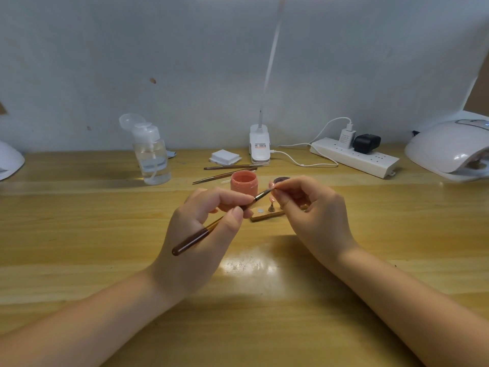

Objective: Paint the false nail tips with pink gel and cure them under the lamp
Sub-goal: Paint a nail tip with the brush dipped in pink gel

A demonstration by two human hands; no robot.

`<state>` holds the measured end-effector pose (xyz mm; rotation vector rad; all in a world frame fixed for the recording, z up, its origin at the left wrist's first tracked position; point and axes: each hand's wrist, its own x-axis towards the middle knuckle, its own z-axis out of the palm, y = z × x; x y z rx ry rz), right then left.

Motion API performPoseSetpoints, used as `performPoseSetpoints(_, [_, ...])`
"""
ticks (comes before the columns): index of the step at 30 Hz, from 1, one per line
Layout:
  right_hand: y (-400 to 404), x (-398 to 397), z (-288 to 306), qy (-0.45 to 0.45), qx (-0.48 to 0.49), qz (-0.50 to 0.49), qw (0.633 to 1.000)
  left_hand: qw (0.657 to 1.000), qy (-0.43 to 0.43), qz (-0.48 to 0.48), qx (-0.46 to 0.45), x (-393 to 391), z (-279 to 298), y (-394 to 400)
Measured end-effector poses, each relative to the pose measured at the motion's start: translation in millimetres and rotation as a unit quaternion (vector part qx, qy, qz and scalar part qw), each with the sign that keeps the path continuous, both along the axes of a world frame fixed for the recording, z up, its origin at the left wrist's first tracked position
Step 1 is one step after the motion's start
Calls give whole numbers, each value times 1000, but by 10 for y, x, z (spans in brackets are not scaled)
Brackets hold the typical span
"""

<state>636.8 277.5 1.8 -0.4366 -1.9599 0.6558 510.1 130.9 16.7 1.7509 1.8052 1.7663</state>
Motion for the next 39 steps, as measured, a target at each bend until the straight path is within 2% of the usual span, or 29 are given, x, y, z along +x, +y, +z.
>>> performPoseSetpoints(5, [-3, -1, 4, 3, -5, -2, 1000, 1000, -11, -4, 24, 8, 11, 0])
performPoseSetpoints(10, [-11, 3, 4, -1, -14, -6, 1000, 1000, 0, -8, 5, 7, 5, 1])
performPoseSetpoints(16, [-27, -2, 13, 0, -26, -5, 1000, 999, -28, -13, 22, 2, 8, 9])
performPoseSetpoints(21, [-34, -5, 13, 2, -51, -10, 999, 1000, -9, -15, 7, 5, -17, 9])
performPoseSetpoints(26, [-5, -4, 17, 30, -102, -14, 994, 995, -89, -19, 33, -44, -63, 46])
performPoseSetpoints(34, [26, -15, -5, 10, -150, 10, 989, 973, -231, -29, -13, -126, -183, 197])
performPoseSetpoints(39, [28, -56, -38, -49, -102, -16, 993, 967, -244, -60, -36, -118, -193, 330])
